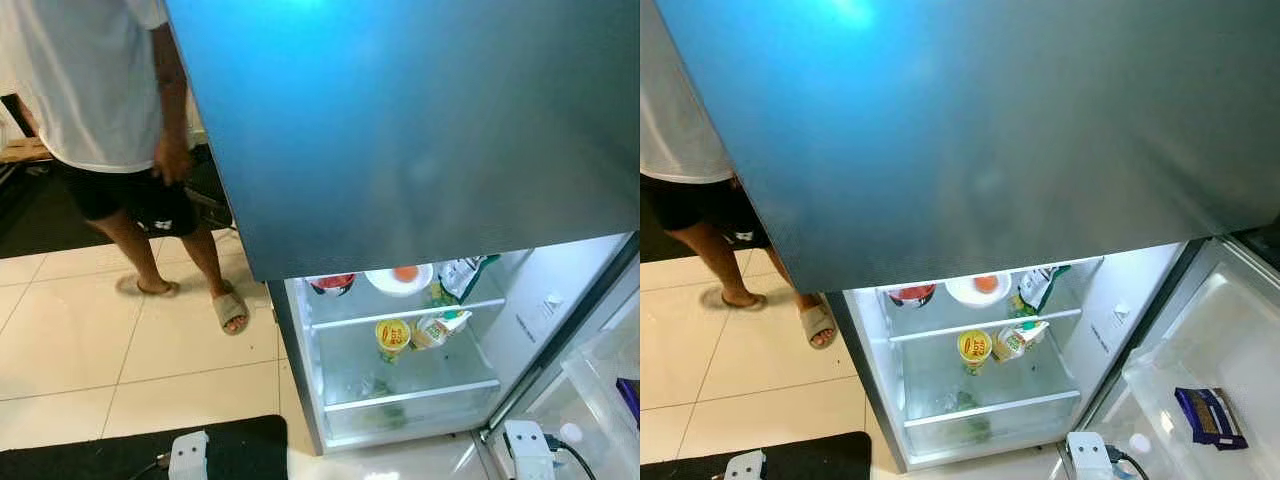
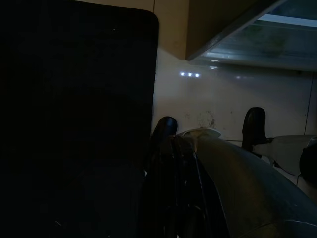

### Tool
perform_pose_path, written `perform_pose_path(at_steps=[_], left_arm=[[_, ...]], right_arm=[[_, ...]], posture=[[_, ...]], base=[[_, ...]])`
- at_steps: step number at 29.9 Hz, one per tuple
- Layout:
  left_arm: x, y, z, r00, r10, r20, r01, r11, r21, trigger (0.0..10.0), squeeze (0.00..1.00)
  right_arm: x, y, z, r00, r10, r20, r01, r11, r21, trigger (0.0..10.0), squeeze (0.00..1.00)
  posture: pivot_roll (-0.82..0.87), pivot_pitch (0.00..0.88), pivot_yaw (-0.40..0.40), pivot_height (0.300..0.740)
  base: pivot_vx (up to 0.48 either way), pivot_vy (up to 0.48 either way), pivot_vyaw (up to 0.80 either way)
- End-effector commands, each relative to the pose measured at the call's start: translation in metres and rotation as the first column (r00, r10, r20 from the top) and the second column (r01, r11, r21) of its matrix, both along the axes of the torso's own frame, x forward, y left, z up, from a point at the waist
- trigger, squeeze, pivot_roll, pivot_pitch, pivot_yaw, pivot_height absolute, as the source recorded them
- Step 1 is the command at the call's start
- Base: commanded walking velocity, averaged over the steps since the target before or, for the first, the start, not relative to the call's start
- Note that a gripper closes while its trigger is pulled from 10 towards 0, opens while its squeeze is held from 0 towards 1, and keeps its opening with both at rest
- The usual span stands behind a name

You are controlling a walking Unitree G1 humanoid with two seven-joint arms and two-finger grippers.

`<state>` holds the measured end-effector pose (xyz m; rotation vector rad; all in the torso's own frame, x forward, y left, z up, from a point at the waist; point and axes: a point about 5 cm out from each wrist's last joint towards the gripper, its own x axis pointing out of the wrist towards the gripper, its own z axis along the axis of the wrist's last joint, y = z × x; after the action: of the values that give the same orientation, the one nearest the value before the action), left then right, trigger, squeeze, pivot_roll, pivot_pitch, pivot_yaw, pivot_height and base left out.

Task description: Restocking fridge

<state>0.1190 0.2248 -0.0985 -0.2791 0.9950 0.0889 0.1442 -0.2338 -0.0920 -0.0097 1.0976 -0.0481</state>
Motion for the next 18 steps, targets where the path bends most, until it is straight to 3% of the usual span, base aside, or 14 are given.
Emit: perform_pose_path(at_steps=[1,8,18], left_arm=[[-0.0020,-0.0025,-0.0014,1.000,0.001,-0.012,-0.001,1.000,-0.007,10.0,0.00],[-0.0017,-0.0024,-0.0013,1.000,0.001,-0.011,-0.001,1.000,-0.006,10.0,0.00],[-0.0001,-0.0024,-0.0008,1.000,0.002,-0.005,-0.002,1.000,-0.005,10.0,0.00]], right_arm=[[0.0007,0.0008,0.0001,1.000,0.006,0.000,-0.006,1.000,0.000,10.0,0.00],[0.0007,0.0012,0.0000,1.000,0.006,0.000,-0.006,1.000,0.001,10.0,0.00],[0.0005,0.0008,0.0000,1.000,0.008,-0.001,-0.008,1.000,0.000,10.0,0.00]], posture=[[-0.06,0.000,-0.012,0.740],[-0.05,0.000,-0.011,0.740],[-0.06,0.000,-0.012,0.740]], base=[[-0.330,0.000,0.00],[-0.141,0.000,0.00],[0.000,0.000,0.00]])
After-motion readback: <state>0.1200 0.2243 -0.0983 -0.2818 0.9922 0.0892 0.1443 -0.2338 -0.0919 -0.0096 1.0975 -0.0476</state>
